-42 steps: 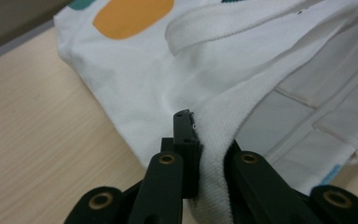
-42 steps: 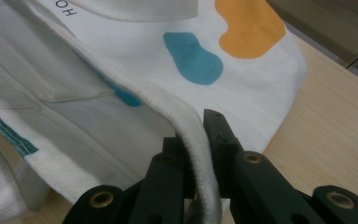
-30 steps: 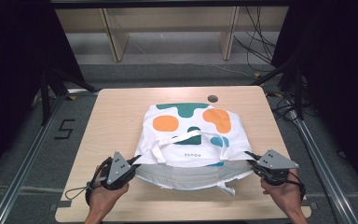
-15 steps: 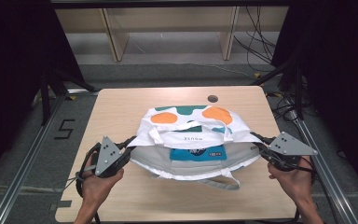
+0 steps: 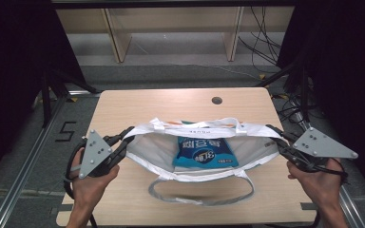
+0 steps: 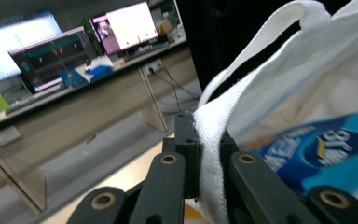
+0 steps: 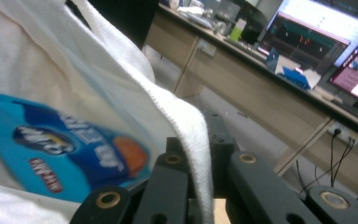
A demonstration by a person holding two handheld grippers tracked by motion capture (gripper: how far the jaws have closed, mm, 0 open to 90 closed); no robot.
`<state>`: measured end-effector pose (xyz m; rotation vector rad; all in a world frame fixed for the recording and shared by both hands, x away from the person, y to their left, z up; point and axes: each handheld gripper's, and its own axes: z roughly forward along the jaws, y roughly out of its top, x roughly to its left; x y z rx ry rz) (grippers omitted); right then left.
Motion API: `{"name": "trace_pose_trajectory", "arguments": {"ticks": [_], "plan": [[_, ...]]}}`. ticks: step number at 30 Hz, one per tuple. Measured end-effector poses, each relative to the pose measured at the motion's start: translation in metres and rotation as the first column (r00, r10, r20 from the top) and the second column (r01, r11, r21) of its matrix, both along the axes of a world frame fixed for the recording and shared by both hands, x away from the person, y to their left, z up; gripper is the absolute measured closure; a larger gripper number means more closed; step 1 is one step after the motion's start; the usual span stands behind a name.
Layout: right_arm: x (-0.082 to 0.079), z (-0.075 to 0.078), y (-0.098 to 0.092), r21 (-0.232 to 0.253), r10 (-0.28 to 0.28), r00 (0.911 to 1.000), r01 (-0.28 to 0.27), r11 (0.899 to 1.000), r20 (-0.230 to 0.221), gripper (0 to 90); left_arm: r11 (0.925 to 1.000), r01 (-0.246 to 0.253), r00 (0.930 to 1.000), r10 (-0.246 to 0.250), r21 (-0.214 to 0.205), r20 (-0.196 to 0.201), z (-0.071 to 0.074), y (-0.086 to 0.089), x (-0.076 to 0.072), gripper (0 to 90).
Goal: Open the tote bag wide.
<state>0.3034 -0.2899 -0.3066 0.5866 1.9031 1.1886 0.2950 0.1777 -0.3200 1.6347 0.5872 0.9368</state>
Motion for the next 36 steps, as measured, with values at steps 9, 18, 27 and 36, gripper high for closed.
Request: {"name": "trace_pose_trajectory", "arguments": {"ticks": [9,18,27,36], "plan": [[-0.009,0.042,-0.002,-0.002,0.069,0.9969,-0.069,0.998,0.038,88.5,0.9962,0.035,0.9981,-0.031,-0.079,0.053,0.033,0.006,-0.008,86.5],[0.028,0.015,0.002,-0.024,0.035,0.9987,-0.035,0.999,-0.038,88.4,0.9954,0.053,0.9938,-0.061,-0.079,-0.093,0.000,0.012,0.020,85.8],[0.039,-0.021,-0.001,-0.046,0.012,0.9935,-0.018,0.999,-0.113,88.4,0.9977,0.059,0.9806,-0.064,-0.035,-0.185,-0.032,0.008,0.027,84.7],[0.053,-0.028,-0.001,0.015,-0.004,0.9941,0.006,1.000,-0.108,88.3,0.9958,0.035,0.9765,-0.052,-0.084,-0.209,-0.033,0.005,0.052,85.0]]}}
